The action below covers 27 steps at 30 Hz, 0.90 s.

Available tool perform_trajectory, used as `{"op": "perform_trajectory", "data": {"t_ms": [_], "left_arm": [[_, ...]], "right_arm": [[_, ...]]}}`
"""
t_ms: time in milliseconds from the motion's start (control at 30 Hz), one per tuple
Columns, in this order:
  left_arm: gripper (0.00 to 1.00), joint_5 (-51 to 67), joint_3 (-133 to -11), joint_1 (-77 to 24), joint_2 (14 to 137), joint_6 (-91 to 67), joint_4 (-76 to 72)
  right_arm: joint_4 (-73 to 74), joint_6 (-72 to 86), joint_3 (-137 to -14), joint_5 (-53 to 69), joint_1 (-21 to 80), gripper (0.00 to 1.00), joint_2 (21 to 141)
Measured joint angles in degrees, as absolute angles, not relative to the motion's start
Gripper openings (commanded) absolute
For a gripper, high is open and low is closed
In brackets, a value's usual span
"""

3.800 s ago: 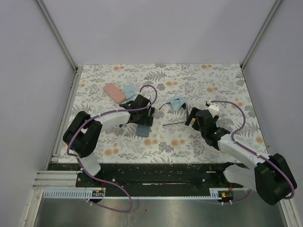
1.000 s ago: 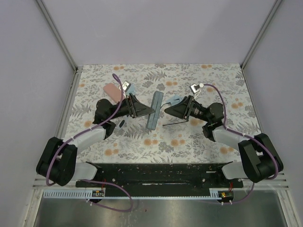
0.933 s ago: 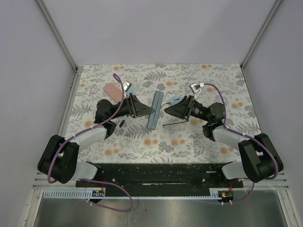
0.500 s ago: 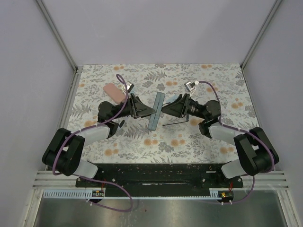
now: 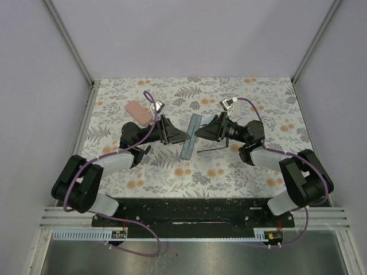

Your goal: Organize the sunglasses

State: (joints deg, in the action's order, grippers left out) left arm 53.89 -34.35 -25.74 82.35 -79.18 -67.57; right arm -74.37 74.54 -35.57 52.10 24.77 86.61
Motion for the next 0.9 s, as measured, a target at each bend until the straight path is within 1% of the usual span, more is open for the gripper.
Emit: {"op": "perform_trajectory", "data": {"t_ms": [67,133,233,400,500,533,600,733,833,900], "left_arm": [[0.31,53.9,-34.3,-25.8,82.3,-78.4,-66.4],[0.31,53.8,-34.3,-25.9,82.3,-77.4,-64.9],[0.31,53.7,-34.3,-26.2,81.4,-75.2,-62.3],[0.31,52.8,-34.4,-26.4,77.4,-70.2,-54.9],[0.31,50.9,-35.4,-26.8,73.5,-64.1,-45.6],[0.30,49.6,-36.1,-27.0,72.1,-61.2,-41.1],[0.30,46.3,-37.4,-27.8,69.4,-55.7,-32.7],[0.30,35.0,-39.0,-30.3,64.0,-46.0,-17.6],[0.29,26.8,-39.0,-31.9,61.8,-41.6,-10.7],[0.29,22.5,-38.8,-32.8,61.6,-39.4,-8.0]], "right_arm": [[-74.4,74.7,-35.6,52.1,24.8,0.86,86.6],[-74.4,74.7,-35.6,52.1,24.8,0.74,86.6],[-73.1,73.8,-35.5,52.1,24.8,0.63,86.5],[-66.3,69.6,-35.5,51.9,25.0,0.53,82.6],[-59.8,66.1,-35.5,50.7,25.1,0.42,79.7],[-57.1,64.7,-35.6,50.1,25.1,0.41,78.7],[-51.0,61.7,-35.9,48.2,25.2,0.43,76.7],[-39.0,55.7,-37.3,43.3,25.7,0.42,74.4],[-30.8,52.5,-38.3,38.6,26.9,0.46,74.3],[-25.4,50.7,-38.9,34.9,28.0,0.47,74.3]]}}
